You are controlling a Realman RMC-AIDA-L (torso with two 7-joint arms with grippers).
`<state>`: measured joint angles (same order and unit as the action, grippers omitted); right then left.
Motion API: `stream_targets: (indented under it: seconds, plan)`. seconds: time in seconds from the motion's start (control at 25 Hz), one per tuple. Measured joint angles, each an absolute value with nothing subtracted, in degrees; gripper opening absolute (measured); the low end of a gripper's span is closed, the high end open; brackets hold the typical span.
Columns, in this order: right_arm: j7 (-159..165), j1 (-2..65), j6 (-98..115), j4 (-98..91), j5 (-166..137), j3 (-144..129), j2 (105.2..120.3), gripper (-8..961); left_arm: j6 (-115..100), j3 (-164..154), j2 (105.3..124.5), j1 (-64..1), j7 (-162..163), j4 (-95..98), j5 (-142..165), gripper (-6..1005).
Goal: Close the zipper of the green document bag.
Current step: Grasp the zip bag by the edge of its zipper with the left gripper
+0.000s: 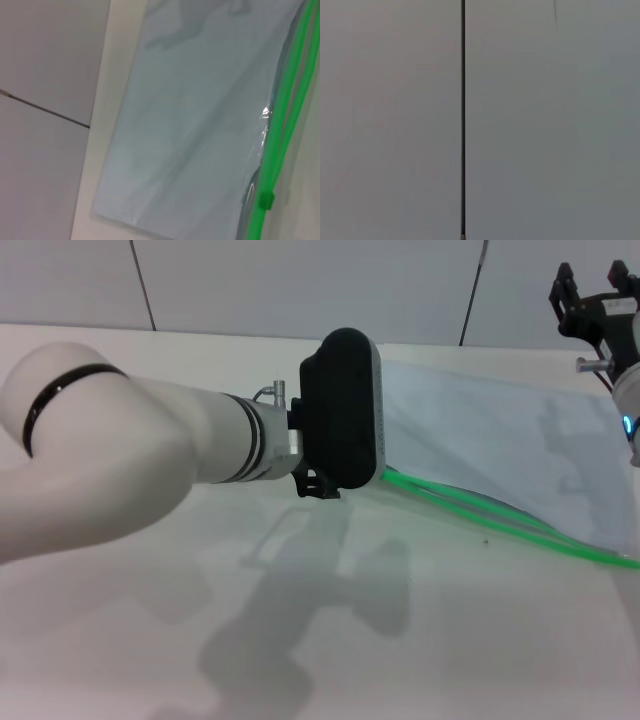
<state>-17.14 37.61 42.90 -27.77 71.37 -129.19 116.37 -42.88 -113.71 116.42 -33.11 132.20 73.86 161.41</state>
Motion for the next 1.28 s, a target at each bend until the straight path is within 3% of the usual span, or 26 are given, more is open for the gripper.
stream_targets:
  seconds: [1.28]
  plan:
    - [-17.14, 37.97, 42.80, -27.77, 71.37, -129.20, 116.37, 615, -25.08, -118.29, 116.81, -35.08, 132.58, 61.58, 163.59, 776]
